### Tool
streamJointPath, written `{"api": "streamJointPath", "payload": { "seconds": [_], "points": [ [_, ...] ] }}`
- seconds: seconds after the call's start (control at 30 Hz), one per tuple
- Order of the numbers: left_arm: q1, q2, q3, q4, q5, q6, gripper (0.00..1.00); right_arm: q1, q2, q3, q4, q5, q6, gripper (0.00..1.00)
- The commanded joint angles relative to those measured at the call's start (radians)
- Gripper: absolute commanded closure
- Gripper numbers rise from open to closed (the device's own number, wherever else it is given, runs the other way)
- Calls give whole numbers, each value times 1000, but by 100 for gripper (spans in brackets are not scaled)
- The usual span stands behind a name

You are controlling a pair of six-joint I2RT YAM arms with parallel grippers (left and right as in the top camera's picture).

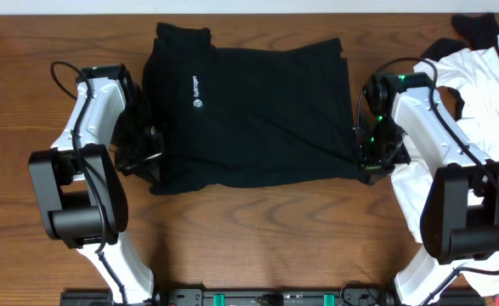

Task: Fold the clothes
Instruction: 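Lay the black shirt flat on the table, pulling both grippers toward the robot, then fold the shirt's near half over the far half with both grippers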

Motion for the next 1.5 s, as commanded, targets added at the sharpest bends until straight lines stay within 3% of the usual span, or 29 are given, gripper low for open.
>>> {"api": "streamJointPath", "payload": {
  "seconds": [0.0, 0.3, 0.53, 0.9, 1.13, 1.47],
  "points": [
    [3, -19, -15, -28, 9, 9, 94, -7, -12, -24, 0, 14, -21, 99],
    [3, -19, -68, -57, -135, -91, 94, -7, -12, -31, -52, 14, -6, 99],
    [3, -47, -113, -57, -144, -113, 94, -7, -12, -35, -100, 13, 2, 99],
    [3, -332, -224, -8, -145, -143, 94, 10, -13, -169, -69, -20, 61, 99],
    [3, -463, -224, 197, -144, -163, 94, 31, -31, -142, 45, -69, 61, 99],
    [3, -469, -224, 485, -145, -184, 94, 29, -37, -97, 263, -88, 66, 99]
  ]
}}
